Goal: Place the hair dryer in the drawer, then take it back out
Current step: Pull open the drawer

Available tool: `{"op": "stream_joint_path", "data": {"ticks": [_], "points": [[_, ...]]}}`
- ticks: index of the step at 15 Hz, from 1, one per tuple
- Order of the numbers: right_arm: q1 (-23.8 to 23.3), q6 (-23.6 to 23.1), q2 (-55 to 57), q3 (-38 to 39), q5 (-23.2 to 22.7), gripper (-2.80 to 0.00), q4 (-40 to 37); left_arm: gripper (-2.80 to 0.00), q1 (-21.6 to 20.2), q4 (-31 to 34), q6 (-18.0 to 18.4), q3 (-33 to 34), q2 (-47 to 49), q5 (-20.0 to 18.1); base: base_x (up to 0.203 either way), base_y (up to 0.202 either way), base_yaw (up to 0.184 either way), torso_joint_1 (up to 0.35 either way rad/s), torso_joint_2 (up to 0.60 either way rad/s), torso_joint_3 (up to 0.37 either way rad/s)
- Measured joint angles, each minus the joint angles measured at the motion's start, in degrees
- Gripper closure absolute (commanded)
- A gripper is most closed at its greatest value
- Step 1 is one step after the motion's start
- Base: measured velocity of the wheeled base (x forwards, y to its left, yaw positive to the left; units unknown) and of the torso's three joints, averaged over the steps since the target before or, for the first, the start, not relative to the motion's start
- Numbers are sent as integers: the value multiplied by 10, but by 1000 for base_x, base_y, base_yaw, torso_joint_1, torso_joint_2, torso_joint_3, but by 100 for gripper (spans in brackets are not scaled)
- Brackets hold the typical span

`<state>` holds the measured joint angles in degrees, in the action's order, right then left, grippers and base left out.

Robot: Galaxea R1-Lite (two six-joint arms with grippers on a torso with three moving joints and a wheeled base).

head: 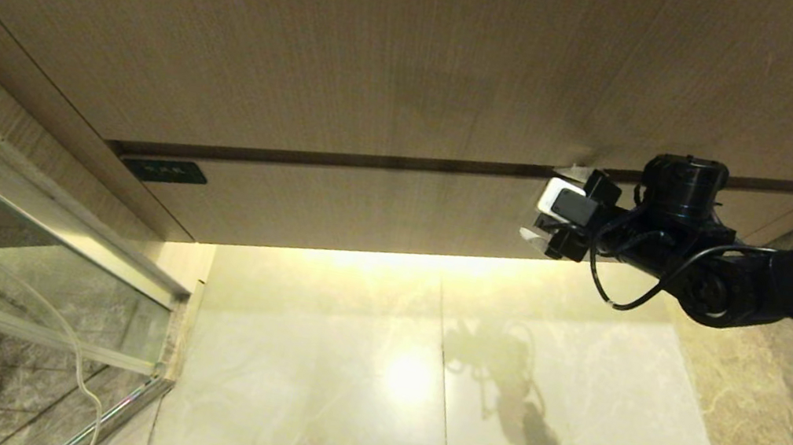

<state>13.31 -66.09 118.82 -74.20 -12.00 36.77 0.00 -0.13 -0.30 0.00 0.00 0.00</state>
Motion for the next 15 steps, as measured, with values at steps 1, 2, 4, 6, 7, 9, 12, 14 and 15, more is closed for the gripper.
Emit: {"op": "stream_joint_path", "data": {"ticks": [1, 2, 4, 6, 7, 9, 12, 14, 15], "points": [[-1, 0, 2, 1, 2, -280, 0, 0, 0, 0, 0, 0, 0, 0, 0, 0, 0, 0, 0, 0], [-2, 0, 4, 3, 2, -280, -2, 0, 0, 0, 0, 0, 0, 0, 0, 0, 0, 0, 0, 0], [-5, 0, 5, 4, 8, -280, -26, 0, 0, 0, 0, 0, 0, 1, 0, 0, 0, 0, 0, 0], [-9, -1, 3, 3, 9, -280, -56, 0, 0, 0, 0, 0, 0, 0, 0, 0, 0, 0, 0, 0], [-11, -1, 1, 4, 9, -280, -72, 0, 0, 0, 0, 0, 0, 0, 0, 0, 0, 0, 0, 0], [-16, -1, -6, 8, 7, -280, -113, 0, 0, 0, 0, 0, 0, 0, 0, 0, 0, 0, 0, 0], [-20, 0, -15, 13, 7, -280, -134, 0, 0, 0, 0, 0, 0, 0, 0, 0, 0, 0, 0, 0], [-21, 0, -17, 17, 12, -280, -137, 0, 0, 0, 0, 0, 0, 0, 0, 0, 0, 0, 0, 0], [-21, 1, -18, 18, 17, -280, -138, 0, 0, 0, 0, 0, 0, 0, 0, 0, 0, 0, 0, 0]]}}
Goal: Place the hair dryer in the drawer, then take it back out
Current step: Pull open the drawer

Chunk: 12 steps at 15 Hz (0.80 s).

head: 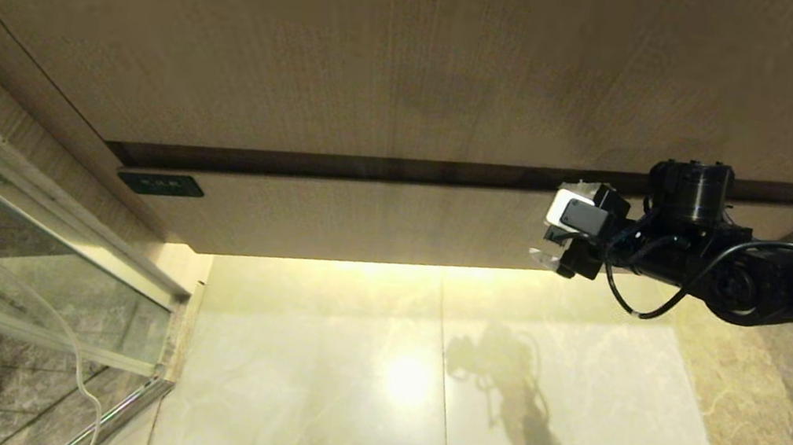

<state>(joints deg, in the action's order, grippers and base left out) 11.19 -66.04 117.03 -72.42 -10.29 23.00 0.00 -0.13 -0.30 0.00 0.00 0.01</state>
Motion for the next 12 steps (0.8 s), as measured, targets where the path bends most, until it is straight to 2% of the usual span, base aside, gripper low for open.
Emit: {"op": "stream_joint_path", "data": {"ticks": [4, 12], "points": [[-2, 2, -3, 4, 18, -280, -22, 0, 0, 0, 0, 0, 0, 0, 0, 0, 0, 0, 0, 0], [-1, 36, -14, 25, 15, -280, -46, 0, 0, -1, 0, 0, 0, 1, 0, 0, 0, 0, 0, 0]]}}
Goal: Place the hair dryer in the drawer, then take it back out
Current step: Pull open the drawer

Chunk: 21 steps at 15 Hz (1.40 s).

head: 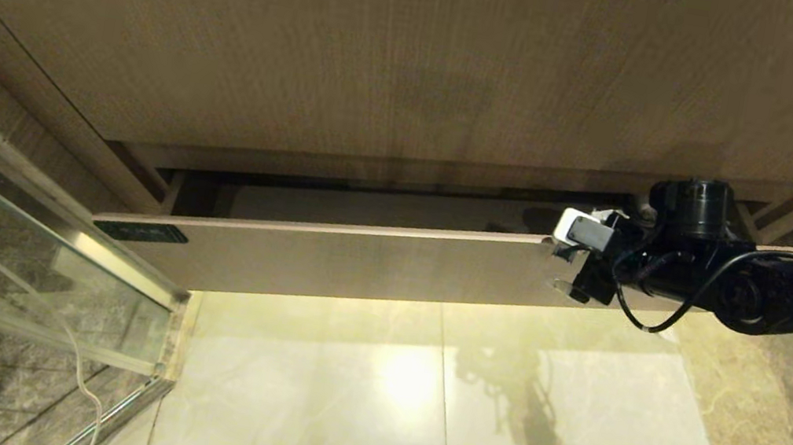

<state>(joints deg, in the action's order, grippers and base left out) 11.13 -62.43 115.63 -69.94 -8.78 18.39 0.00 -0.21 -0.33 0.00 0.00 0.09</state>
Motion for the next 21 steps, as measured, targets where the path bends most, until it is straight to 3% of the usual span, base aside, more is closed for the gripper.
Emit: {"op": "stream_joint_path", "data": {"ticks": [13, 16, 21], "points": [[-14, 64, -156, 103, -4, -280, -130, 0, 0, 0, 0, 0, 0, -1, 0, 0, 0, 0, 0, 0], [-27, 100, -212, 146, -5, -280, -197, 0, 0, 1, 0, 0, 0, 0, 0, 0, 0, 0, 0, 0], [-34, 152, -287, 181, -3, -280, -211, 0, 0, 0, 0, 0, 0, -1, 0, 0, 0, 0, 0, 0]]}}
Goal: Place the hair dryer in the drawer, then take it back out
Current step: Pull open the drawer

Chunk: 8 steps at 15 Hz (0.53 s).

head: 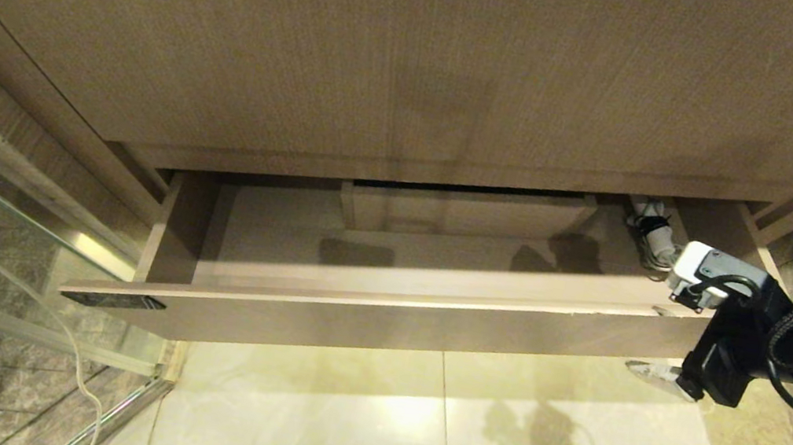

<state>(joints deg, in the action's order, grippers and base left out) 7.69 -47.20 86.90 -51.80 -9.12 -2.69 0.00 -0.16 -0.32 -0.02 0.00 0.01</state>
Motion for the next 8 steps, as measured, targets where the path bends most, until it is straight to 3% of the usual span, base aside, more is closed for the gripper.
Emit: {"op": "stream_joint_path", "data": {"ticks": [2, 3, 5, 8], "points": [[-9, 15, -25, 12, 2, -280, -1, 0, 0, 0, 0, 0, 0, 0, 0, 0, 0, 0, 0, 0], [-12, 30, -36, 17, 2, 0, -2, 0, 0, 0, 0, 0, 0, 1, 0, 0, 0, 0, 0, 0], [-14, 63, -55, 26, 3, 0, -4, 0, 0, 0, 0, 0, 0, 0, 0, 0, 0, 0, 0, 0], [-17, 68, -78, 32, 2, 0, -10, 0, 0, 0, 0, 0, 0, 0, 0, 0, 0, 0, 0, 0]]}}
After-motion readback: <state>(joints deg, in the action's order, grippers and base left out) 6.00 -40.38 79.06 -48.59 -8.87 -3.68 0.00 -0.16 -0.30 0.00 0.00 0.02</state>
